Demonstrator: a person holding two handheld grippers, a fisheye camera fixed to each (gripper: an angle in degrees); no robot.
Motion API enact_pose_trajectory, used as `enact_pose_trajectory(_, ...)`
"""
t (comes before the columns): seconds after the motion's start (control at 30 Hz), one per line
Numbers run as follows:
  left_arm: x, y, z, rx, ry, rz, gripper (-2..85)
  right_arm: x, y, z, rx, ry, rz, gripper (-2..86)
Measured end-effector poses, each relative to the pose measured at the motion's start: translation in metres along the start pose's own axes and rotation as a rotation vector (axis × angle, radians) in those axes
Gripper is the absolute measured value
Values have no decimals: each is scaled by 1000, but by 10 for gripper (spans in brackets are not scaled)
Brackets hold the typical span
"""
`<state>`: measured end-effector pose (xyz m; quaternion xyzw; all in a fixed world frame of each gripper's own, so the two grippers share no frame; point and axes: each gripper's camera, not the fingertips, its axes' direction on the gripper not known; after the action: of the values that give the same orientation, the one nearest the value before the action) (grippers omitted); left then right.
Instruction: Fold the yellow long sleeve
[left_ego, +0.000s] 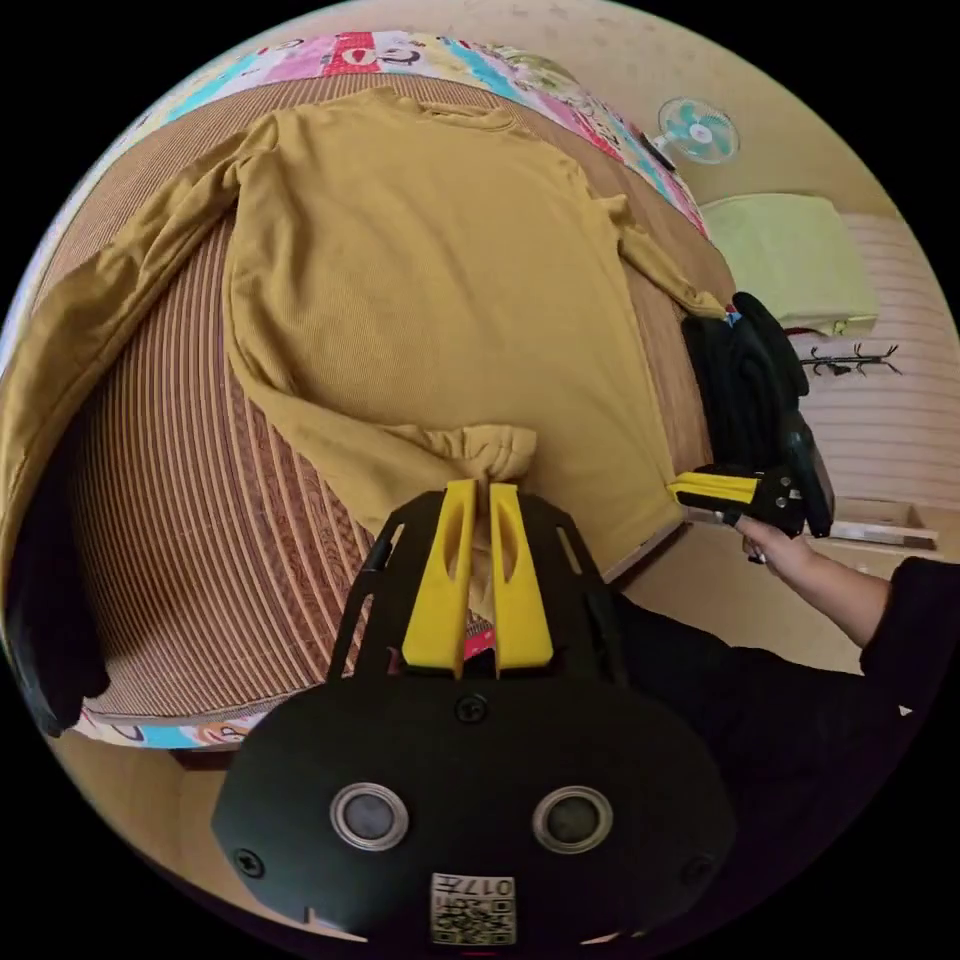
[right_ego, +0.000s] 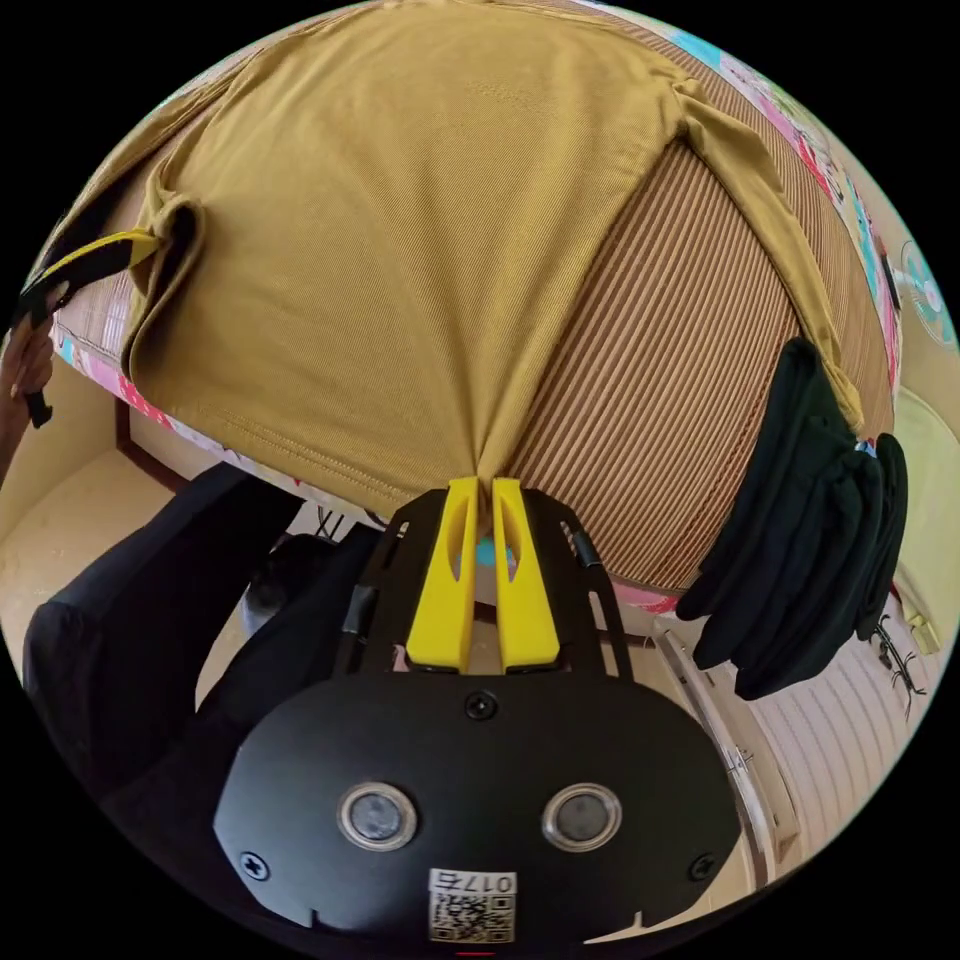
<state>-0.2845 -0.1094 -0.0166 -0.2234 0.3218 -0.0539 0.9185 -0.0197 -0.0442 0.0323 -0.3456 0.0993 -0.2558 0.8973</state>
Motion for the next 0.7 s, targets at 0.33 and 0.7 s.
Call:
enact_pose_trajectory(0.33, -138, 183, -136, 580, 336, -662, 85, 22, 79, 49, -187, -142, 227, 26)
enact_pose_trajectory(0.7, -185, 133, -168, 708, 174, -1078, 124, 53, 93, 27, -144, -317, 409, 6)
